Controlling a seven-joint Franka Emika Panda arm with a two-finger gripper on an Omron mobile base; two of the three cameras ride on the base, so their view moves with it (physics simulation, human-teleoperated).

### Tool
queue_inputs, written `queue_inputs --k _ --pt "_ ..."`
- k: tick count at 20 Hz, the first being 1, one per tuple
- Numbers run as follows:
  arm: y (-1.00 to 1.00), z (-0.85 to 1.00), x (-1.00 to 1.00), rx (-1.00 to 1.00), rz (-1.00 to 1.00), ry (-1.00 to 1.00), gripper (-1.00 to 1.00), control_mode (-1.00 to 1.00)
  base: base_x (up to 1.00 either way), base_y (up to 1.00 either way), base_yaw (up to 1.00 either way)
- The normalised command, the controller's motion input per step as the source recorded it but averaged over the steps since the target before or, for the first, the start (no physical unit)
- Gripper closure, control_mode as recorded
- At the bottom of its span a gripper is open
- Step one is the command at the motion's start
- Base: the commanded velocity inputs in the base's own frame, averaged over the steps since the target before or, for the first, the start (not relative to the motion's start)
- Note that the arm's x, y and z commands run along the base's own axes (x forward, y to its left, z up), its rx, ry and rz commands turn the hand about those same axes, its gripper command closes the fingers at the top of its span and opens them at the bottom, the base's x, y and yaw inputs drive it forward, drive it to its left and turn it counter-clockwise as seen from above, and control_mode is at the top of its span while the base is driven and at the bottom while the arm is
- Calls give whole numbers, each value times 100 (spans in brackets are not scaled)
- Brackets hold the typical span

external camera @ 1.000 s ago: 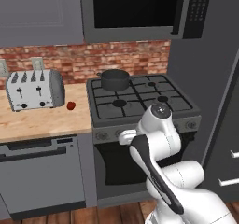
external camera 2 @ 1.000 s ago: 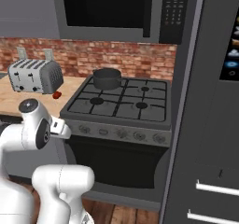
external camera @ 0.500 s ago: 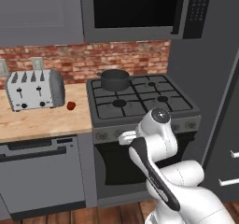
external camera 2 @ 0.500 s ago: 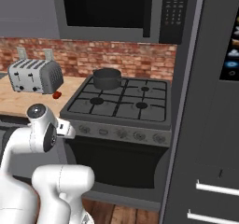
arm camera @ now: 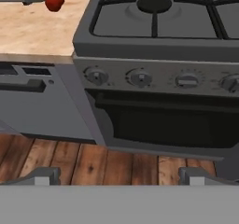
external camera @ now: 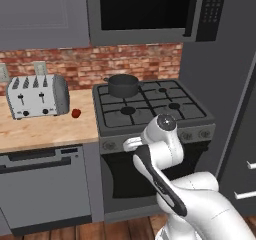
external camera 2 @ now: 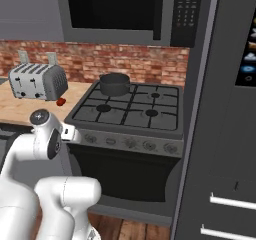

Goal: Turn on the burner for the pot on the stove. Wait thirty seconds for the pot to heat up. Then add the bell pepper to the pot.

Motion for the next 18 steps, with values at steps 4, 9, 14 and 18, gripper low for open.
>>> queue_inputs --k 4,9,14,18 --pt "-4 -5 19 0 1 0 -100 -100 0 0 0" --pt "-2 -6 11 0 0 4 -100 -100 0 0 0" --pt "0 -17 10 0 0 4 -100 -100 0 0 0" --pt "0 -27 14 0 0 1 -100 -100 0 0 0"
